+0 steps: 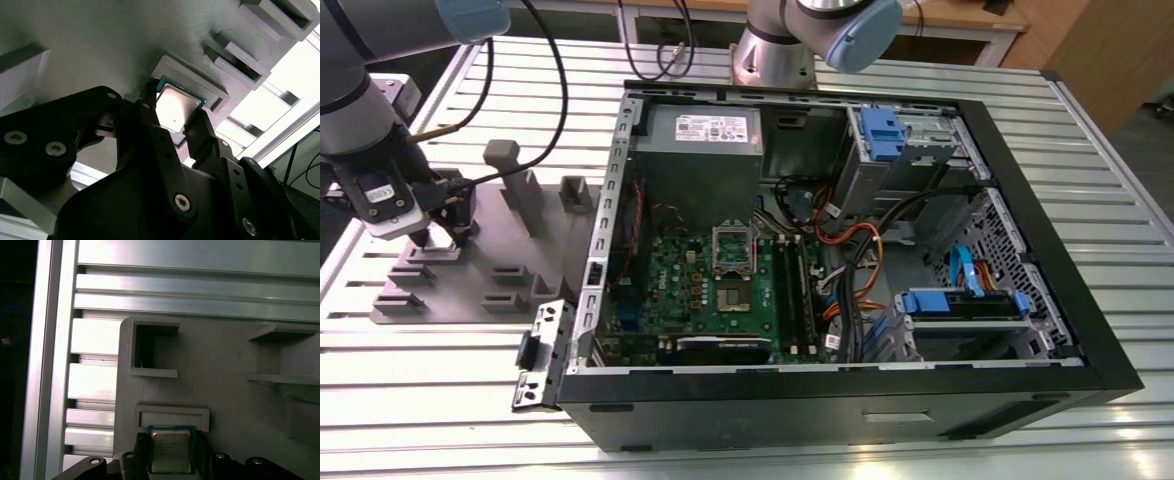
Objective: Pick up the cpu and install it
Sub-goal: 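Pick up the cpu and move it towards the insertion slot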
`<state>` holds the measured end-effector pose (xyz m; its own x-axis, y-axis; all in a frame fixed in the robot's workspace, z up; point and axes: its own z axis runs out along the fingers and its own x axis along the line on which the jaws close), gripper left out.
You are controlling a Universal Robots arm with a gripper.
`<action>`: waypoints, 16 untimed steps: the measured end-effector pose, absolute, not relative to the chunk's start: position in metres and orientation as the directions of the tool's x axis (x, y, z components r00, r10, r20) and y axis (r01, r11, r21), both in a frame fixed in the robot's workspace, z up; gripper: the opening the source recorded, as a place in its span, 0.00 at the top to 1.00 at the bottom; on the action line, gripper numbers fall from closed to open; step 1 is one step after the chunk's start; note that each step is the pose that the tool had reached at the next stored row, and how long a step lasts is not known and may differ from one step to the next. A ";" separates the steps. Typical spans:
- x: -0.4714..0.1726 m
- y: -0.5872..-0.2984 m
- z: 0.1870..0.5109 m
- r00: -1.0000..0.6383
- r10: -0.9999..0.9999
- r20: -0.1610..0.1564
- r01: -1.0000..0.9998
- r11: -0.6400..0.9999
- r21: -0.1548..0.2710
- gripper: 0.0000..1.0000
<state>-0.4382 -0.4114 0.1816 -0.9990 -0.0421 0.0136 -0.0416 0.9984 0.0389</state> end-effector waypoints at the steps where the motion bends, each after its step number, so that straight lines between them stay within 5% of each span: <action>1: -0.438 -0.411 0.182 -0.999 -0.042 0.014 -0.042 0.998 0.039 0.52; 16: -0.438 -0.411 0.183 -0.999 -0.043 0.013 -0.043 0.998 0.039 0.45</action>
<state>-0.4382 -0.4114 0.1835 -0.9990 -0.0431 0.0134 -0.0425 0.9983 0.0392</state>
